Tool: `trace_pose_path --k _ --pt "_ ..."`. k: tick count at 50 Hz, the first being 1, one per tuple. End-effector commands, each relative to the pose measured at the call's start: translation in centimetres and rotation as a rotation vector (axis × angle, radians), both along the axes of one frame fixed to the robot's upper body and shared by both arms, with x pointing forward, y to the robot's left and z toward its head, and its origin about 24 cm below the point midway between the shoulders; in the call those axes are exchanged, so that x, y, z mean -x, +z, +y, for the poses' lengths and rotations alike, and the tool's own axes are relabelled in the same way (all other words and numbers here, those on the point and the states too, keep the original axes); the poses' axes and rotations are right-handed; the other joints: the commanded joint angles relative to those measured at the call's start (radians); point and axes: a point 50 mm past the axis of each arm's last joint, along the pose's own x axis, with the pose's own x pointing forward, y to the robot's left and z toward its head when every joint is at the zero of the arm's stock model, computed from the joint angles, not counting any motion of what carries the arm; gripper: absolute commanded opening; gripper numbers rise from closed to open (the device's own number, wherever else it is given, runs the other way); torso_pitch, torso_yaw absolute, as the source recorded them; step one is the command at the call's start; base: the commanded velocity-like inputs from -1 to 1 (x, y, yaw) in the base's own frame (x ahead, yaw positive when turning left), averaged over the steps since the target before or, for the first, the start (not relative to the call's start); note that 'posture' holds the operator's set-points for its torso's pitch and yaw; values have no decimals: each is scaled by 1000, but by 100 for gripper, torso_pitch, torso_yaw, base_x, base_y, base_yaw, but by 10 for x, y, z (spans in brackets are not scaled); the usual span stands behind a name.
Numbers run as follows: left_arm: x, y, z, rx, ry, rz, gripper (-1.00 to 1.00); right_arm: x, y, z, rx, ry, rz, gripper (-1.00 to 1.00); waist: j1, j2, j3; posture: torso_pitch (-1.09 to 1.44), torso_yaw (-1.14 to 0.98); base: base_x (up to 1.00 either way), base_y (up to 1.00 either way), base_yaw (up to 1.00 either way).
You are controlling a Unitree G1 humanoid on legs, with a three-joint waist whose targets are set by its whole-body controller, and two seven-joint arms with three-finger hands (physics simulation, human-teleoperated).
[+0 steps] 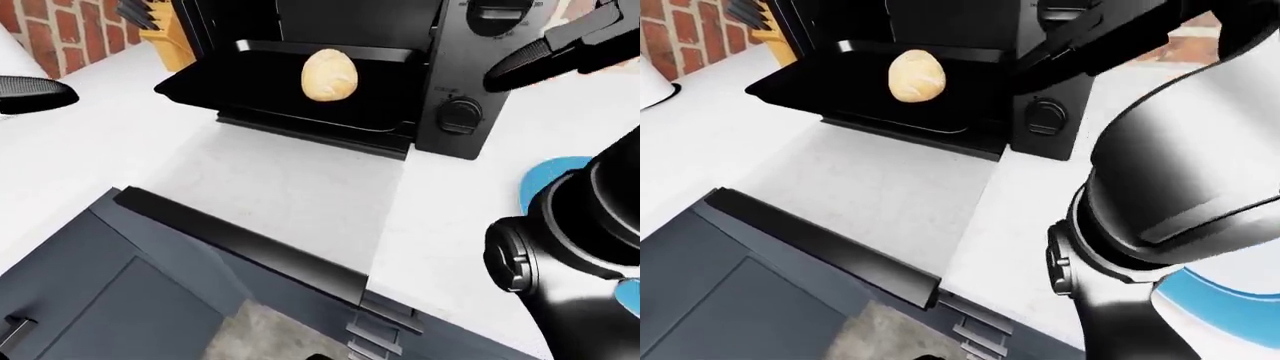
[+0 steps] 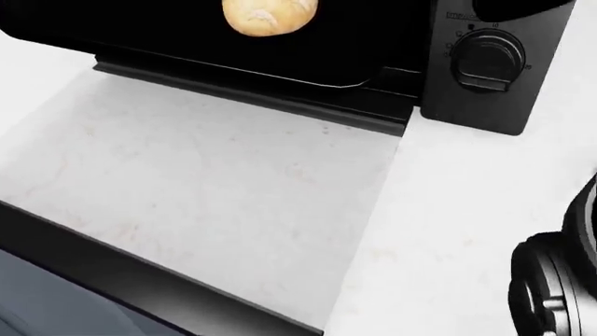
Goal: Place the bread on the tray of the toaster oven.
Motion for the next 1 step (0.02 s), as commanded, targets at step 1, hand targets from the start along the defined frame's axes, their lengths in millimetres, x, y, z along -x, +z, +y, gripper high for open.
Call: trace_pose_path --k 1 --pt "12 10 2 -18 19 -64 100 11 6 -4 -2 -33 -35 100 2 -1 -23 0 48 0 0 0"
